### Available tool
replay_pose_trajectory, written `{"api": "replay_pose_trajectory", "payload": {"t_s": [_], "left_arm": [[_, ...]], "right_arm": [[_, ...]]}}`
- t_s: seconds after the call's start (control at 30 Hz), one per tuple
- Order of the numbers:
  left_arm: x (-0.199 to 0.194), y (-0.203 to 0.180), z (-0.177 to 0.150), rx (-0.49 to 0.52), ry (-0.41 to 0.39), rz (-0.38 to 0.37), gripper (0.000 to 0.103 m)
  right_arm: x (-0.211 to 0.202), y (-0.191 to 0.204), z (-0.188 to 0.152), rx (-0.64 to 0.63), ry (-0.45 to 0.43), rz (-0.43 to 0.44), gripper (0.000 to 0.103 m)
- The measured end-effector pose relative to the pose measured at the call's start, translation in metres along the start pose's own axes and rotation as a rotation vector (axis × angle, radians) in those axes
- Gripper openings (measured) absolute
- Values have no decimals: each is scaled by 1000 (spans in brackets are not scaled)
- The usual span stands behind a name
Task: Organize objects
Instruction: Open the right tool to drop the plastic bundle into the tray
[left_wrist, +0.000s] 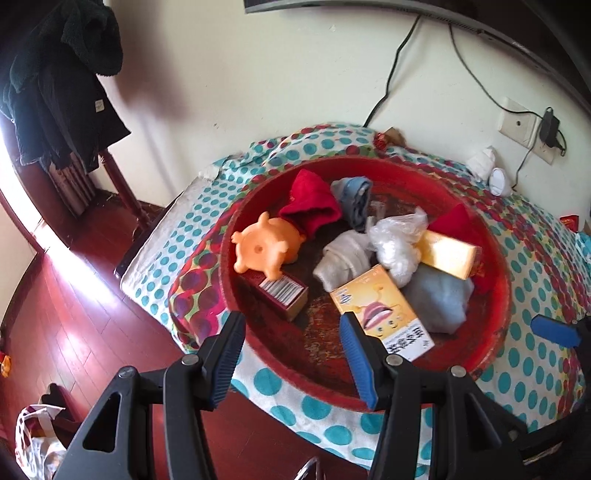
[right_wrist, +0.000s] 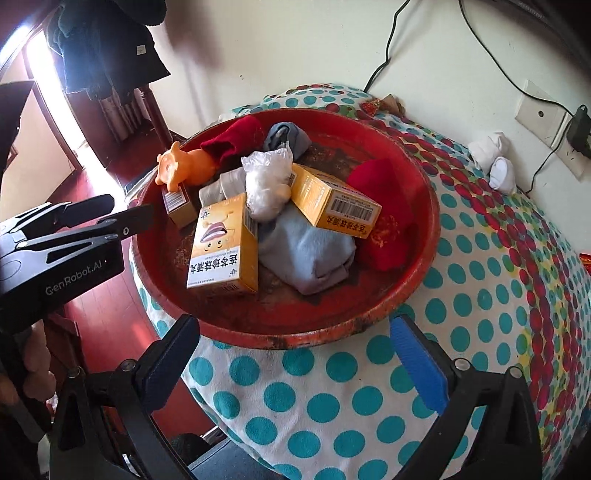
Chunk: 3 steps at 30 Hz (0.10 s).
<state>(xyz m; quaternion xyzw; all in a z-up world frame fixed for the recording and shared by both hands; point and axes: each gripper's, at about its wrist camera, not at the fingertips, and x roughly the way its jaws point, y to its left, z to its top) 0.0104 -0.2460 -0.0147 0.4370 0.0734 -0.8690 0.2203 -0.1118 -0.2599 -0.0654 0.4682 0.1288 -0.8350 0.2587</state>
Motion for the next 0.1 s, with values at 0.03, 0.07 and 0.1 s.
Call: {"api": "replay_pose_trajectory", "payload": {"t_s": [0.03,0.07,0.1], "left_arm": [[-1,-3,1,5,2,-8,55],[-2,-6,1,7,2,-16,54],[-3,-10,1,12,9,-13,54]], "right_arm": [[-1,1,-2,-8,1,2,103],[-2,3,-4,-14,6,4,103],[-2,2,-5,-17,11,4,103]]}}
